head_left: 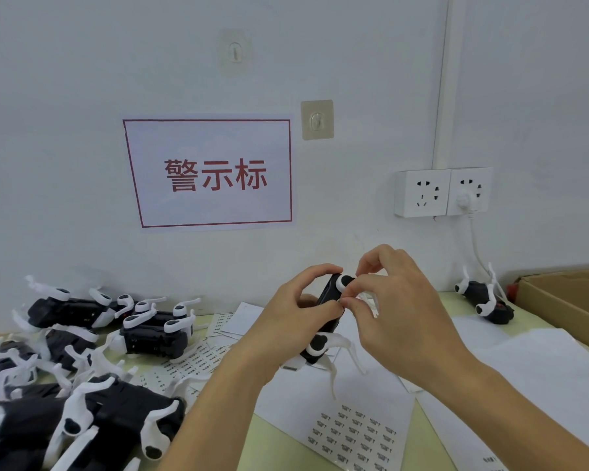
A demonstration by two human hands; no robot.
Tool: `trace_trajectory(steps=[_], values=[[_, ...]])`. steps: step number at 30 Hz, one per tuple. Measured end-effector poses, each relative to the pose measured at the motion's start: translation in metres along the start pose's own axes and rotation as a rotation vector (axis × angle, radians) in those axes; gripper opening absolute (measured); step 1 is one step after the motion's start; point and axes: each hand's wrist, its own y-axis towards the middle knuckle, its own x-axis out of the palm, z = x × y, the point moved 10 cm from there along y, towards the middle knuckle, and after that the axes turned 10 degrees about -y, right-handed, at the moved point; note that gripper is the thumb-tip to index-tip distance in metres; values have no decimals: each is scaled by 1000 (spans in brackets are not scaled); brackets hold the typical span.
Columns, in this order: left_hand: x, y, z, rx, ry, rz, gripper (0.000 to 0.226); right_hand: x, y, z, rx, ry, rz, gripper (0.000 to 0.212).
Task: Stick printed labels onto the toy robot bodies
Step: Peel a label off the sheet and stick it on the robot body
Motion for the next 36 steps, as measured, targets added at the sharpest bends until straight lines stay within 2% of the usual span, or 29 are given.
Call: trace_trajectory(steps=[14, 30, 33, 36], values=[[-1, 0, 5, 42, 24, 32, 39, -9, -2, 5, 75, -87, 103, 7], [0, -2, 7, 30, 3, 19, 39, -21, -7, -1, 45, -158, 269, 13], [-1, -3, 8, 28, 12, 21, 41, -25, -7, 3, 64, -144, 316, 19], [-2, -3, 10, 37, 20, 26, 43, -18, -2, 19, 143, -27, 234, 31]])
